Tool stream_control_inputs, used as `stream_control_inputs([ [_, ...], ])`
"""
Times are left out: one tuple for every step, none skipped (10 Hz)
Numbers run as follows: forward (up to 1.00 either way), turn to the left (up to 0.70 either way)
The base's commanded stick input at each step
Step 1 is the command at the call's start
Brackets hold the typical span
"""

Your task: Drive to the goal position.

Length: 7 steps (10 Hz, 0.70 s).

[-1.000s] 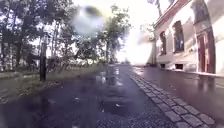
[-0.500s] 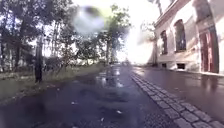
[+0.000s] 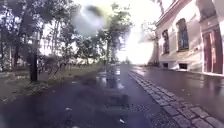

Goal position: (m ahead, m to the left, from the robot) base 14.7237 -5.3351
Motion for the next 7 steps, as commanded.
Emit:
stream_control_inputs([
  [0.5, 0.0],
  [0.5, 0.0],
  [0.5, 0.0],
  [0.5, 0.0],
  [0.5, 0.0],
  [0.5, 0.0],
  [0.5, 0.0],
])
